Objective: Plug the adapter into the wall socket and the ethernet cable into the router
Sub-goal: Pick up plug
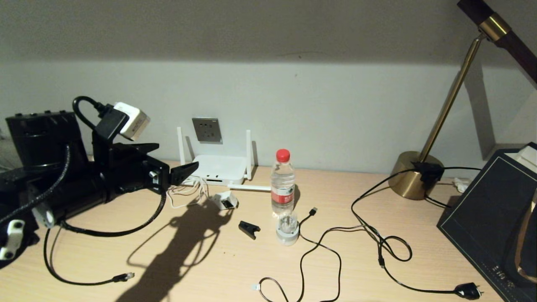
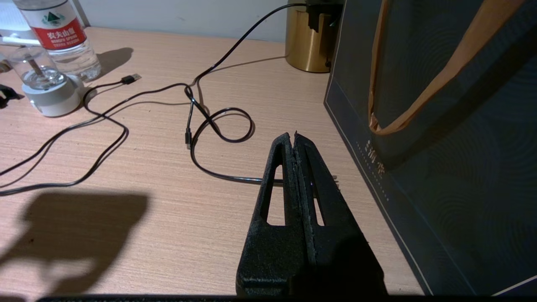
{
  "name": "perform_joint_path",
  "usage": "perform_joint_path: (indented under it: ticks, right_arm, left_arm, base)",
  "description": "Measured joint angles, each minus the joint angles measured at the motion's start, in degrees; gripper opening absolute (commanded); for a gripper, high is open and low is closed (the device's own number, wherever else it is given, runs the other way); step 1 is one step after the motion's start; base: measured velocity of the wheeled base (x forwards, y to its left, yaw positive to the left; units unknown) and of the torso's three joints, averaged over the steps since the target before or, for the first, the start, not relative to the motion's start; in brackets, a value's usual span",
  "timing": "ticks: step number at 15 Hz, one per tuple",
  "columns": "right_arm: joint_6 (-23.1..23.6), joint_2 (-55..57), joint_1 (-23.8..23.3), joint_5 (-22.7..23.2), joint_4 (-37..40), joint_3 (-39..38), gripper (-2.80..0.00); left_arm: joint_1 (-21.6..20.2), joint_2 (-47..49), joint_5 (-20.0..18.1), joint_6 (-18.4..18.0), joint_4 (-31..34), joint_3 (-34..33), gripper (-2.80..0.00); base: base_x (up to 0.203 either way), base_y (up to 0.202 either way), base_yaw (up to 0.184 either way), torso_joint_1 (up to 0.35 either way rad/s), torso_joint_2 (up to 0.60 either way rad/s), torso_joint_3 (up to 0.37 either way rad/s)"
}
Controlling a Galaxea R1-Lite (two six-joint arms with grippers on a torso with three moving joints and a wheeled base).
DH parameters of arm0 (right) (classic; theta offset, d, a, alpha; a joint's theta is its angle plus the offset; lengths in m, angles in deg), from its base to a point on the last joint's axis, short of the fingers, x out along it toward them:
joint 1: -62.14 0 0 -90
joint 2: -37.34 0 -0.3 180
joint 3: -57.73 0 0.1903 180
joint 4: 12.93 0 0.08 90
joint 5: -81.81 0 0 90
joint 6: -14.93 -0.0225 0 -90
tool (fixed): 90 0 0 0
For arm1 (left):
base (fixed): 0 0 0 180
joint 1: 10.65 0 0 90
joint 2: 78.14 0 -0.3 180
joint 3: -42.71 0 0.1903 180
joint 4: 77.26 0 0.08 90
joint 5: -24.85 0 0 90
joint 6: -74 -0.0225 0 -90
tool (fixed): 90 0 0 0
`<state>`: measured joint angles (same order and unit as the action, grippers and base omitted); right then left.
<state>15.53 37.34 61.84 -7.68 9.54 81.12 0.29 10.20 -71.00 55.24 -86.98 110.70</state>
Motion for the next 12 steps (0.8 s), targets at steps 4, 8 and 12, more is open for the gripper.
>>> perform_joint_path:
  ticks: [4, 8, 12]
  right_arm:
    - [0.15, 0.0, 0.0, 0.0, 0.05, -0.02, -2.8]
    - [0.13, 0.0, 0.0, 0.0, 0.02, -0.02, -2.8]
    - [0.13, 0.0, 0.01, -0.02, 0.05, -0.02, -2.8]
  left_arm:
    - [-4.09, 7.26, -5.86, -13.96, 5.7, 8.84, 0.0]
    - [-4.22, 15.93, -14.09, -28.56, 13.28, 22.11, 0.0]
    - [-1.98, 21.96, -21.51, -40.99, 27.83, 31.87, 0.0]
  base:
    - [0.0, 0.0, 0.0, 0.016, -0.03, -0.024]
    - [0.0, 0.0, 0.0, 0.0, 0.0, 0.0]
    - [0.0, 0.0, 0.0, 0.0, 0.0, 0.0]
